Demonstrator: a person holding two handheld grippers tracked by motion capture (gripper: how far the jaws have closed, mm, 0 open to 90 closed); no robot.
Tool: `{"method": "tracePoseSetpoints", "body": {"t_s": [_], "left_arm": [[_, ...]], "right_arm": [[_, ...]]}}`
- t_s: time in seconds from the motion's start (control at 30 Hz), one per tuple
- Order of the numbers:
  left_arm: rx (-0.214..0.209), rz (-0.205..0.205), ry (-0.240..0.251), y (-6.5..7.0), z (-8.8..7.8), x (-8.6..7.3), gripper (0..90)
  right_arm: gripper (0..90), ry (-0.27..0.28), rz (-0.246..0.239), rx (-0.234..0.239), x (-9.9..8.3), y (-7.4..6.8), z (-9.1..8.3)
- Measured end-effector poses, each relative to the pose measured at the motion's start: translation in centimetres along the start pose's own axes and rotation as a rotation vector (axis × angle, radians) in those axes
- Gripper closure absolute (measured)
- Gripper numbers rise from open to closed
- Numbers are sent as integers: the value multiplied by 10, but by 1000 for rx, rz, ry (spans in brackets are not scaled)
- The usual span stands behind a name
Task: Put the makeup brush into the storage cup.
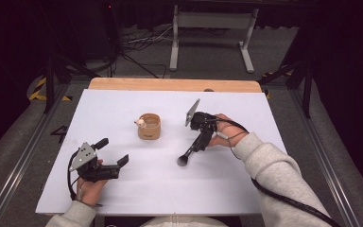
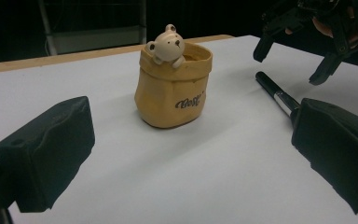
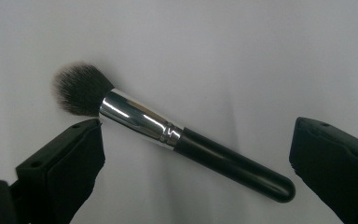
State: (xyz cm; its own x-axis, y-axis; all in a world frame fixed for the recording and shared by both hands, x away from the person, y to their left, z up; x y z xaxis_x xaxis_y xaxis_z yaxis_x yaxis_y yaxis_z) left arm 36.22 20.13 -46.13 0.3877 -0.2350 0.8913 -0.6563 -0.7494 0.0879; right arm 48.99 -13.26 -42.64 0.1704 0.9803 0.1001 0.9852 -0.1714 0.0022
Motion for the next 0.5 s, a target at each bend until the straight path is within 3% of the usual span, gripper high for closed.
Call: {"method": "tracePoseSetpoints", "body": {"t_s": [0.5], "left_arm": [[0, -4, 0, 0, -1, -1, 0]], "right_arm": [[53, -94, -46, 17, 4, -2, 21]]}}
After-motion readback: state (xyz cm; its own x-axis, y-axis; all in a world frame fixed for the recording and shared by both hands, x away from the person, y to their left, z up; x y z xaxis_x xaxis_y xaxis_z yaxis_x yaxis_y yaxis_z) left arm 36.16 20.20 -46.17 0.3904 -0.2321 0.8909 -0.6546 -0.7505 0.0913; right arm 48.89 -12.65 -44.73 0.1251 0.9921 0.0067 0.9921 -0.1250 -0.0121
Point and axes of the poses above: each handheld gripper's, and its own axes: z roughly forward along the jaws, x roughly out of its top, y roughly to its right, the point moved 3 cm from there along z, roughly forward along the jaws, and after that the axes turned 13 degrees about -y, right-handed, at the moved point
